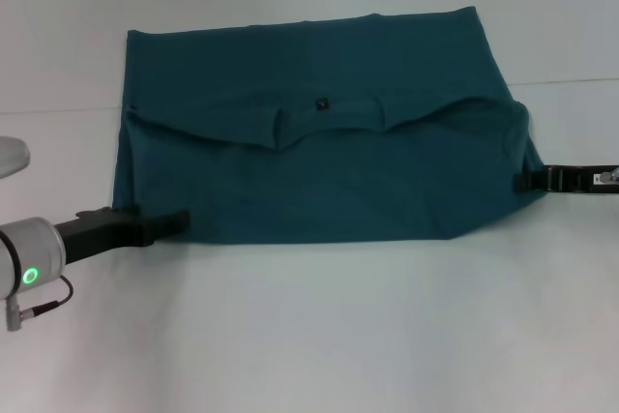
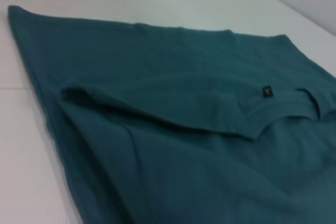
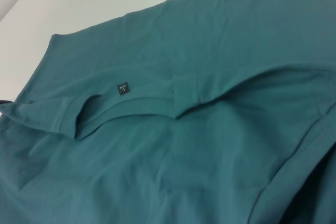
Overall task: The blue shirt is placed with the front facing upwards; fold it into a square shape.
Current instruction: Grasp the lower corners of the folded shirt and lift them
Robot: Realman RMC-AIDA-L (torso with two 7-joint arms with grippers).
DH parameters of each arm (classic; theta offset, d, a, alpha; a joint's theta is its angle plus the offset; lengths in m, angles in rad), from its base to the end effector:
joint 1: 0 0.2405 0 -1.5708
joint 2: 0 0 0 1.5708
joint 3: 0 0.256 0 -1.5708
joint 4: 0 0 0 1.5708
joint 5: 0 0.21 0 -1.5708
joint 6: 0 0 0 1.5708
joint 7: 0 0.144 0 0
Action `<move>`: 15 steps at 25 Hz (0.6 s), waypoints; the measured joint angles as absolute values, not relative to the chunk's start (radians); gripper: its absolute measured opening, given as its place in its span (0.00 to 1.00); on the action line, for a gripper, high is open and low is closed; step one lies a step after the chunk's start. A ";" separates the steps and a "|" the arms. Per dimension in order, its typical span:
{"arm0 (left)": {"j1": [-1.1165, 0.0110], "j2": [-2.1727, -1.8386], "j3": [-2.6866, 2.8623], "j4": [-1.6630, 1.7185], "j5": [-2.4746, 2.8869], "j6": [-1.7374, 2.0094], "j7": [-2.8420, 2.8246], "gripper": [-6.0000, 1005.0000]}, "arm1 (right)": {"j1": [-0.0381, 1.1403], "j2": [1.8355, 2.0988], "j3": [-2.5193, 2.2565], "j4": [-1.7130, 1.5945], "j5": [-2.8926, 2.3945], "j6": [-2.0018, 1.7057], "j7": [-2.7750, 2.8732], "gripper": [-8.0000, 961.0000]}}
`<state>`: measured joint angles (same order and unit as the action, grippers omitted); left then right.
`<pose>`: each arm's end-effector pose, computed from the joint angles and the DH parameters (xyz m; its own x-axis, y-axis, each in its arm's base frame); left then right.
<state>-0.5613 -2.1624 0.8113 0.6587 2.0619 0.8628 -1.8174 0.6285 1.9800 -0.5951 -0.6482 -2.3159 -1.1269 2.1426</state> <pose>-0.2936 0.3873 -0.0290 0.5736 0.6247 0.5299 0.8184 -0.4106 -0.4020 0.3206 0.3959 0.0534 0.3825 -0.7638 -0.5199 -0.9185 -0.2535 -0.3034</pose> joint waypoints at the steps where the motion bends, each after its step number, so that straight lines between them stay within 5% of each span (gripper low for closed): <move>1: -0.562 -2.162 0.812 0.658 2.066 0.863 -1.818 0.88 | 0.628 1.980 -0.595 -0.648 -2.316 -1.127 2.142 0.04; 15: -0.573 -2.163 0.875 0.664 2.071 0.876 -1.826 0.87 | 0.624 1.980 -0.595 -0.646 -2.316 -1.124 2.141 0.04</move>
